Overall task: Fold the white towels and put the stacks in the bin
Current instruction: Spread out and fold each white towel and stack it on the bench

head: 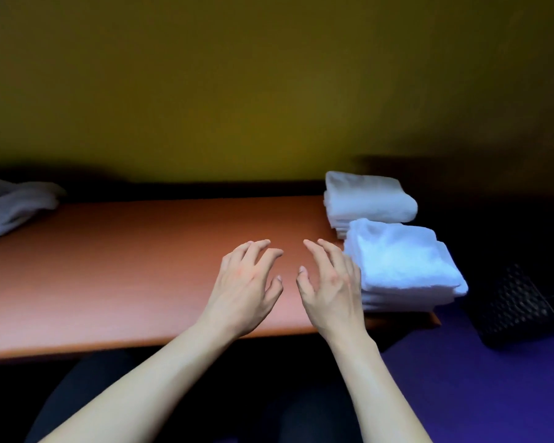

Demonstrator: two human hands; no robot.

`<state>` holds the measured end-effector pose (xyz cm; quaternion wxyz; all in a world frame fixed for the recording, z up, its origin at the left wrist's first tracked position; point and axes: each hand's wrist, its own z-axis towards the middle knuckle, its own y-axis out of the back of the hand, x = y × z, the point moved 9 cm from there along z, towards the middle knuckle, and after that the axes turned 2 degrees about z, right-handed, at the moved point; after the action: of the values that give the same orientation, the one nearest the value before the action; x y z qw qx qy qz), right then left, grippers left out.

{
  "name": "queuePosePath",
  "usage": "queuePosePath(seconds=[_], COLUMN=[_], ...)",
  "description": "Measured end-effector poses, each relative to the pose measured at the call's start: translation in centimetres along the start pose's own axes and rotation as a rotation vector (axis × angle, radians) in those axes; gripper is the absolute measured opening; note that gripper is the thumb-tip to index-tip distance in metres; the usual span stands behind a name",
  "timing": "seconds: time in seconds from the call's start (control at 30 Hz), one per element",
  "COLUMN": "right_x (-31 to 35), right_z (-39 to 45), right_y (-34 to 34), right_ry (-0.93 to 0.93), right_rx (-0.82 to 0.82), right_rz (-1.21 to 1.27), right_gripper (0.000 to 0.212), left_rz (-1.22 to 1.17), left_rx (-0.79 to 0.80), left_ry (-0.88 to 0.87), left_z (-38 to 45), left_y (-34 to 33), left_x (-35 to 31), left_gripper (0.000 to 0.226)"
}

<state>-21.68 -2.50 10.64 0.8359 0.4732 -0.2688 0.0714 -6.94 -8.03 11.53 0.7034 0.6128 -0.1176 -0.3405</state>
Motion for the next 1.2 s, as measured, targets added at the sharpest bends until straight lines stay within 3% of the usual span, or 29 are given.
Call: queuePosePath(seconds=[0.4, 0.8, 1.0, 1.2], right_x=[15.2, 29.5, 33.7, 33.7], right_z=[0.0, 0.4, 0.7, 2.5], right_y=[-9.9, -24.7, -34.5, -43.6], right_ry=[0.199, 0.363, 0.416, 0.427], right_rx=[0.166, 0.386, 0.548, 0.666], right_rz=[0.069, 0.091, 0.043, -0.083], right_gripper=[0.049, 0.049, 0.054, 0.065], left_rz=[0.014, 0.022, 0.071, 0.118], left_rx=[-0.13, -0.176, -0.141, -0.068], left_ry=[0.277, 0.541, 0.656, 0.753], left_z=[-7.5, -14.0, -16.7, -16.5], left_y=[6.0, 7.6, 6.0, 3.3], left_x=[16.1, 33.5, 43.0, 52.5], left_gripper=[0.046, 0.046, 0.044, 0.049])
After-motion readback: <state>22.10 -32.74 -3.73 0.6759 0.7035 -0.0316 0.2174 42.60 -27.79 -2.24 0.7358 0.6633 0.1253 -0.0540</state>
